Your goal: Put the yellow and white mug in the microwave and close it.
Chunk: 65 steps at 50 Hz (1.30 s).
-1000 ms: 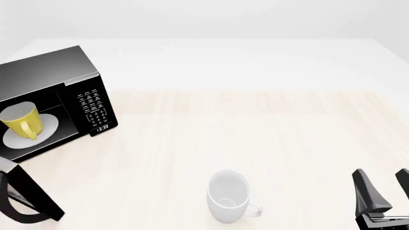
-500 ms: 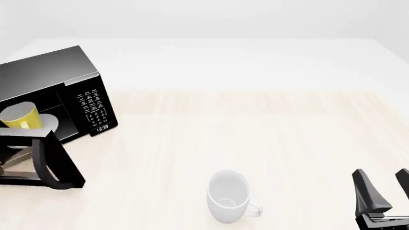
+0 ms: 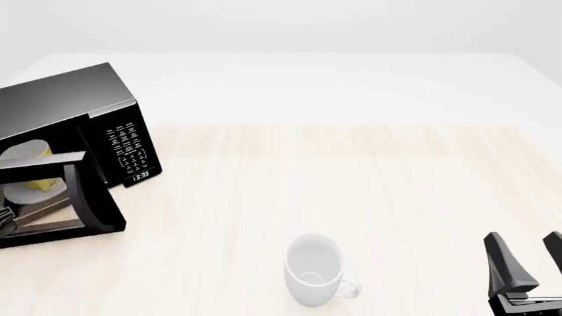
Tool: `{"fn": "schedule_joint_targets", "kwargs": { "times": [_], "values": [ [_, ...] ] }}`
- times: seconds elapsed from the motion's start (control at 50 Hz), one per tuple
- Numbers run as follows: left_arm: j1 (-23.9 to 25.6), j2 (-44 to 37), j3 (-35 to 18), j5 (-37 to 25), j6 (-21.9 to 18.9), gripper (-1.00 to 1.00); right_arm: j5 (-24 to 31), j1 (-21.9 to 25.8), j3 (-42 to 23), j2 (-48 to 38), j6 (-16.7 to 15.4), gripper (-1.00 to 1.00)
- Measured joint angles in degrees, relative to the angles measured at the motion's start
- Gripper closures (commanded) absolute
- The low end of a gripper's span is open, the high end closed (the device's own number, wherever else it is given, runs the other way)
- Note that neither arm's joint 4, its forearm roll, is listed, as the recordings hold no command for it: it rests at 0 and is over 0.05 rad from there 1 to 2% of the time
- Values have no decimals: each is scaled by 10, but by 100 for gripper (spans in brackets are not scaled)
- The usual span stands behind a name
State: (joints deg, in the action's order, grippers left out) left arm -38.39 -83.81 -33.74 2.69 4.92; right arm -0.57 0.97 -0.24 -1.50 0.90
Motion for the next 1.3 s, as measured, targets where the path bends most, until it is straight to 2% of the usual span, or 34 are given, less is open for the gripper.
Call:
{"fn": "schedule_joint_targets", "kwargs": {
  "times": [0.68,1.3],
  "values": [
    [20,-68,-68,22,5,-100,0,0,0,-1,0,-100],
    [20,-81,-88,16,49,-100,-1,1,0,-1,0,-100]
  ]
}}
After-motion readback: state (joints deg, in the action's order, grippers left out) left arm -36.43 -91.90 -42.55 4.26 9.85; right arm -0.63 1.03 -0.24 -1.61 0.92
